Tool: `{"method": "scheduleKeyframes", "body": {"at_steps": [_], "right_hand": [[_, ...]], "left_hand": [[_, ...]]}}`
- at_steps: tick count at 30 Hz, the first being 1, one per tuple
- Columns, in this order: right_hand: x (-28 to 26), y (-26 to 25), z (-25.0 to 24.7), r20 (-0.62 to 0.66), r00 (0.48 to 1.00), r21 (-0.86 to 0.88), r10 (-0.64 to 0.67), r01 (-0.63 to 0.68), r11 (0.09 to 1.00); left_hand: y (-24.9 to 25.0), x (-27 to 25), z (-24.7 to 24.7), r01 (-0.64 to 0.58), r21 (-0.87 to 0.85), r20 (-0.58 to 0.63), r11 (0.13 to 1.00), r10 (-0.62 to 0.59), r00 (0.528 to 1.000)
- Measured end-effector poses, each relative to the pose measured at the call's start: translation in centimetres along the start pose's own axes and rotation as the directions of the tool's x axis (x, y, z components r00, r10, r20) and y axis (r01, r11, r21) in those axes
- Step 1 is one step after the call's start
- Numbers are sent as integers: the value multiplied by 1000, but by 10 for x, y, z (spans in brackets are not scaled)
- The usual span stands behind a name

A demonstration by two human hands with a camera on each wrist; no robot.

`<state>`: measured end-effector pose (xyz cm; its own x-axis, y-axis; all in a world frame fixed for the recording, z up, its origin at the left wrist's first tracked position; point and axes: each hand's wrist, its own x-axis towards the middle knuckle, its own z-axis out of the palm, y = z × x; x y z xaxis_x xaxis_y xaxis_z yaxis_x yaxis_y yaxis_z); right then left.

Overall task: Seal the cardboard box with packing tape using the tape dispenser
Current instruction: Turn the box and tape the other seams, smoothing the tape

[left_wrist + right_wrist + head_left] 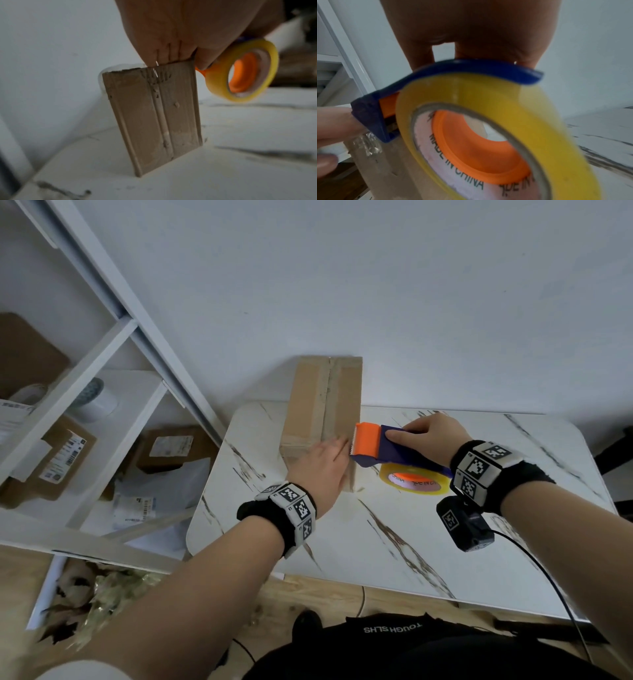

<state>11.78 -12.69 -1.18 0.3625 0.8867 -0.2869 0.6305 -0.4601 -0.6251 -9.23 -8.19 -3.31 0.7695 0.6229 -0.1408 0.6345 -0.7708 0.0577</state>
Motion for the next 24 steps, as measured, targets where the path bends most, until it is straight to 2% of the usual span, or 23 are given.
{"method": "scheduleKeyframes", "body": {"at_steps": [3,10,19,24], "right_hand": [[-1,3,-2,-19,999,-15,-29,29,999],[-6,14,-13,-61,996,-39,-69,66,997],[-14,15,-21,-39,987,-41,-158,157,987],[-18,17,-18,-31,986,3,-166,166,986]], "left_hand": [[3,-2,6,-12,173,48,985,4,999],[11,2,7,-2,215,60,977,-11,998],[15,2,6,21,101,-8,995,-20,1000],[11,-2,10,3,43,-50,999,0,999]]}}
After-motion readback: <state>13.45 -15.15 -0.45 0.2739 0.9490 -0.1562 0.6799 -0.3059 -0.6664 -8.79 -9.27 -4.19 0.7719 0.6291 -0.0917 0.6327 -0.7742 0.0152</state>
